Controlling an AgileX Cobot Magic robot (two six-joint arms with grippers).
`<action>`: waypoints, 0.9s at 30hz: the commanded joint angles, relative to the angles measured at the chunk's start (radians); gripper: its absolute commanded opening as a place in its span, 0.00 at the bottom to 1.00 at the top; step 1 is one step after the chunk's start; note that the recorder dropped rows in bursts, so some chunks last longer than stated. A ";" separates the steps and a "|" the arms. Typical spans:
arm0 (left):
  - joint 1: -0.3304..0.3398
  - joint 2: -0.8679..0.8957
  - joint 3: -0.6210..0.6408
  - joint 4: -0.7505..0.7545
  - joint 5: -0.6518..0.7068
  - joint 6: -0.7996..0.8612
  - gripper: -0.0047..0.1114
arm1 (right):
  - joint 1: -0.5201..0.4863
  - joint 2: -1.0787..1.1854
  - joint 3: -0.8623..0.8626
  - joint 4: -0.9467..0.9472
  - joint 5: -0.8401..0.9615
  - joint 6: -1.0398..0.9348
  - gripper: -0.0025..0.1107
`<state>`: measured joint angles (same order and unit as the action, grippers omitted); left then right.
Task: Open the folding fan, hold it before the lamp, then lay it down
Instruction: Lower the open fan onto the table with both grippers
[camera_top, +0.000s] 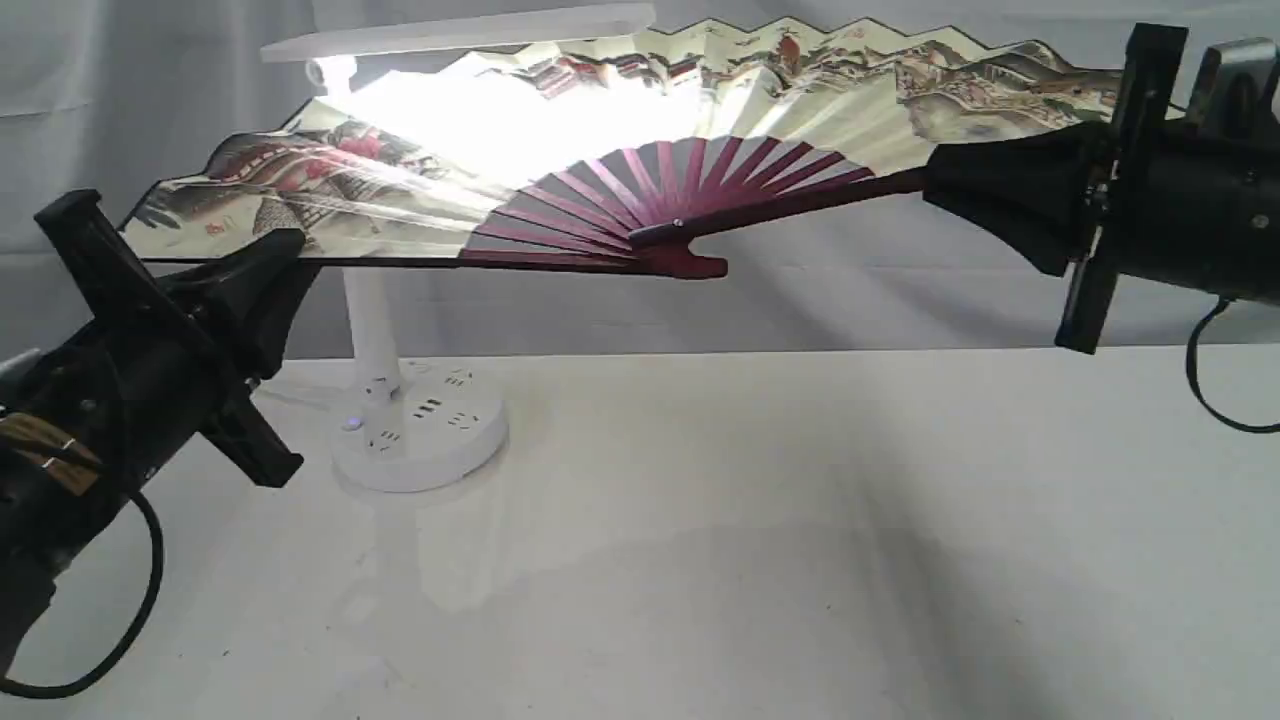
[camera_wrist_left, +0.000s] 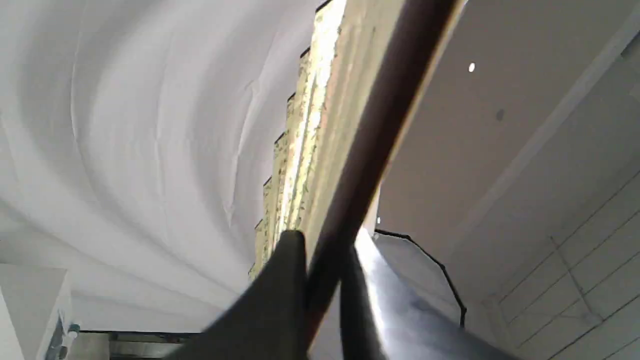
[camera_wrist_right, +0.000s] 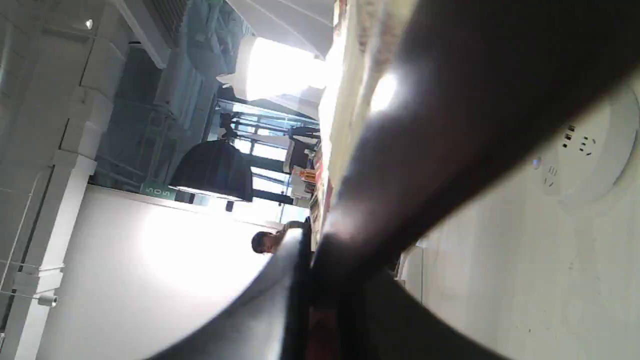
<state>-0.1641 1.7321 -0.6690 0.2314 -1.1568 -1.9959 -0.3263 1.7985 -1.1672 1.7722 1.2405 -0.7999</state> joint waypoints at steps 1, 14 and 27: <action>0.026 -0.020 -0.005 -0.189 -0.064 -0.044 0.04 | -0.020 -0.004 0.002 -0.028 -0.064 -0.037 0.02; 0.026 -0.020 0.009 -0.035 0.058 -0.014 0.04 | -0.026 -0.004 0.064 -0.088 -0.153 -0.012 0.02; -0.054 -0.004 0.017 -0.060 0.074 0.063 0.04 | -0.124 -0.002 0.172 -0.141 -0.157 -0.066 0.02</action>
<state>-0.2176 1.7321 -0.6527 0.3130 -1.0316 -1.9112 -0.4012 1.7969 -1.0248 1.6886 1.1874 -0.8092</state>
